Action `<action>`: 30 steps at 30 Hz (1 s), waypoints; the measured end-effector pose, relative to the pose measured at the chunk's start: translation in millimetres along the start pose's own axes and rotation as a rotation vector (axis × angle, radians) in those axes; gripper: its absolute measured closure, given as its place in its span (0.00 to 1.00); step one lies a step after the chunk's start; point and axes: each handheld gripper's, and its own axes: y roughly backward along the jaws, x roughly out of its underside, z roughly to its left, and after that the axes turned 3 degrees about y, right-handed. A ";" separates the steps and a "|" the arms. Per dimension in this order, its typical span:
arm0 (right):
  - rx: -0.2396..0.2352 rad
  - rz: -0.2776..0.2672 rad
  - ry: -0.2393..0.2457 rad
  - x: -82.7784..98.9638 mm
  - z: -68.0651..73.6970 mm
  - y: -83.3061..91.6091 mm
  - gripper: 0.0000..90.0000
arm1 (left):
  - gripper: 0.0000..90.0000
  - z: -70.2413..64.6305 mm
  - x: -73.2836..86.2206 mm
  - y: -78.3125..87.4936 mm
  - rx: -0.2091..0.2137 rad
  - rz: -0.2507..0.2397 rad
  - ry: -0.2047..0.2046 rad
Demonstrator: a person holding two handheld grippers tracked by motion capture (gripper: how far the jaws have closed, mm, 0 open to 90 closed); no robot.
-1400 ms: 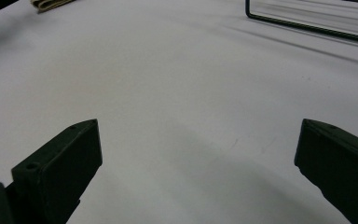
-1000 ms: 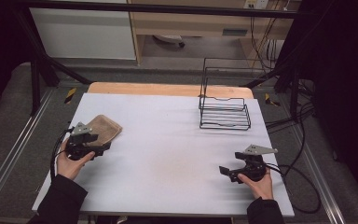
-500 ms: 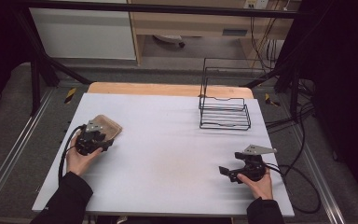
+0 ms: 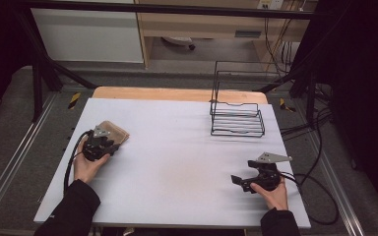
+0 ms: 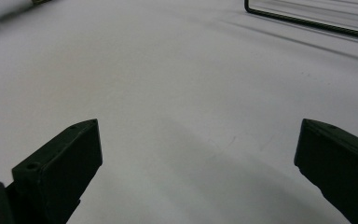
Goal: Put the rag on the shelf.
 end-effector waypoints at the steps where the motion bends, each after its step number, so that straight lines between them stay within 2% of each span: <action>1: -0.001 0.000 0.001 0.0 -0.1 0.2 0.01 | 0.76 0.2 0.0 -0.7 0.001 -0.002 0.005; 8: 0.001 -0.001 0.004 0.0 -0.4 0.1 0.01 | 0.79 -1.6 -0.7 -2.3 -0.017 0.005 0.005; 13: 0.002 -0.005 0.005 0.0 -0.5 0.2 0.01 | 0.81 -4.2 -1.2 -3.3 -0.031 0.008 -0.014; 19: 0.000 -0.006 0.003 -0.1 -0.4 0.6 0.01 | 0.87 -5.7 -2.5 -3.9 -0.046 0.016 -0.027; 27: -0.001 -0.005 0.004 -0.2 -0.5 0.6 0.01 | 0.92 -2.8 -2.6 -3.8 -0.042 0.013 -0.013; 30: -0.002 -0.005 0.000 -0.2 -0.3 0.4 0.01 | 0.93 0.7 -2.1 -3.2 -0.022 0.003 0.027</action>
